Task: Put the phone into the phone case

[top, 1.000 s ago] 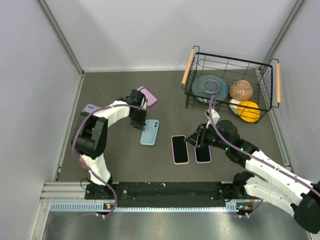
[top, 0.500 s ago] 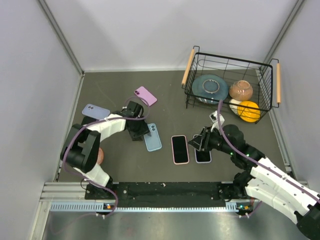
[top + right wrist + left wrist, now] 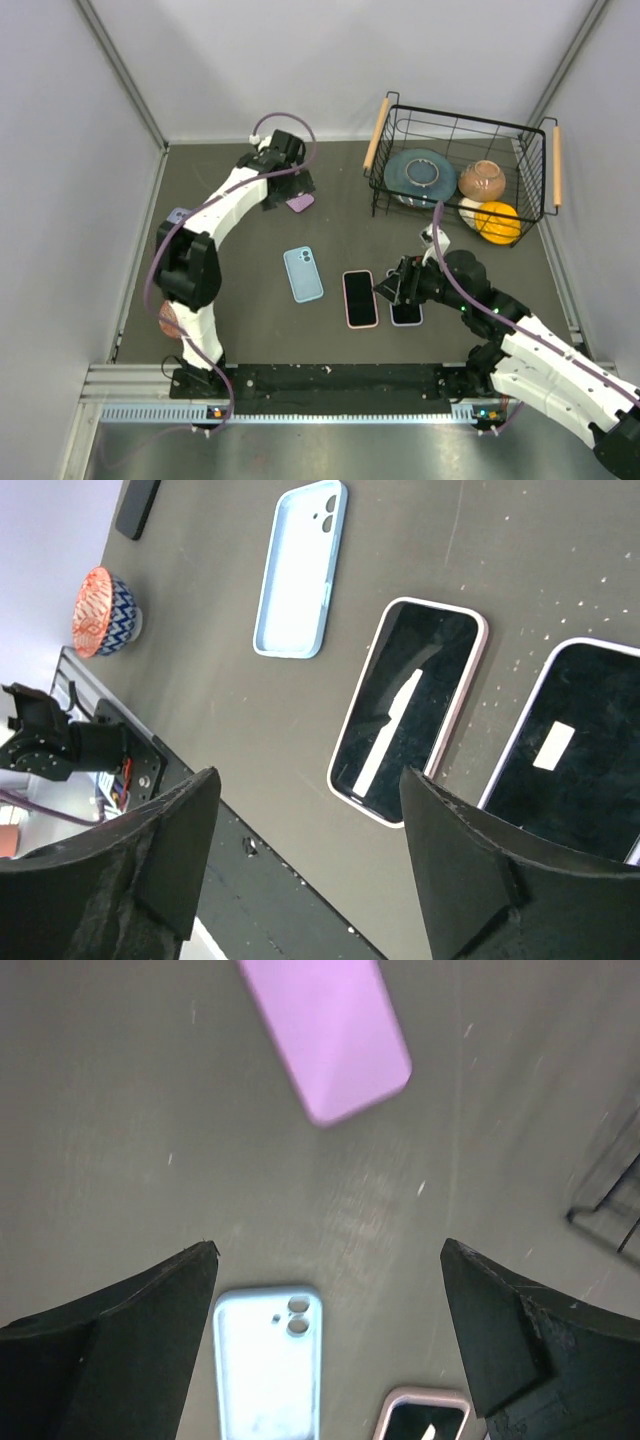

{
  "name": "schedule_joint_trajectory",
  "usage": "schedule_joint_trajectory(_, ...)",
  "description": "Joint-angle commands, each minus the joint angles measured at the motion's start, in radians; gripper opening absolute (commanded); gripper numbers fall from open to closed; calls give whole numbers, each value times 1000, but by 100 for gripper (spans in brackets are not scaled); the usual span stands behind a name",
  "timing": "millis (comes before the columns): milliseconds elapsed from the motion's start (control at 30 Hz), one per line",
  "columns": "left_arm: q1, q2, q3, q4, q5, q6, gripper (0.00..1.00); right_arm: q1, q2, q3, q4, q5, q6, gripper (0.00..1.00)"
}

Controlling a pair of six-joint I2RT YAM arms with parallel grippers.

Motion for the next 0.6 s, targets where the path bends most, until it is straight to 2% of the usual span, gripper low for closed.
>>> schedule_joint_trajectory(0,4,179,255,-143,-162,9,99,9,-8,75,-27,40,-28,79)
schedule_joint_trajectory(33,6,236,338,-150,-168,5,99,8,-7,83,-32,43,-31,82)
schedule_joint_trajectory(67,15,262,377,-158,-173,2,99,9,-4,98,-38,46,-39,88)
schedule_joint_trajectory(133,26,325,455,-163,-177,-17,99,8,-1,112,-53,52,-47,93)
schedule_joint_trajectory(200,44,356,483,-140,-171,-24,98,8,1,131,-60,55,-53,98)
schedule_joint_trajectory(367,60,429,501,-51,-156,-9,98,8,21,171,-90,74,-82,99)
schedule_joint_trajectory(567,67,529,566,-34,-124,-8,98,8,59,206,-95,75,-103,99)
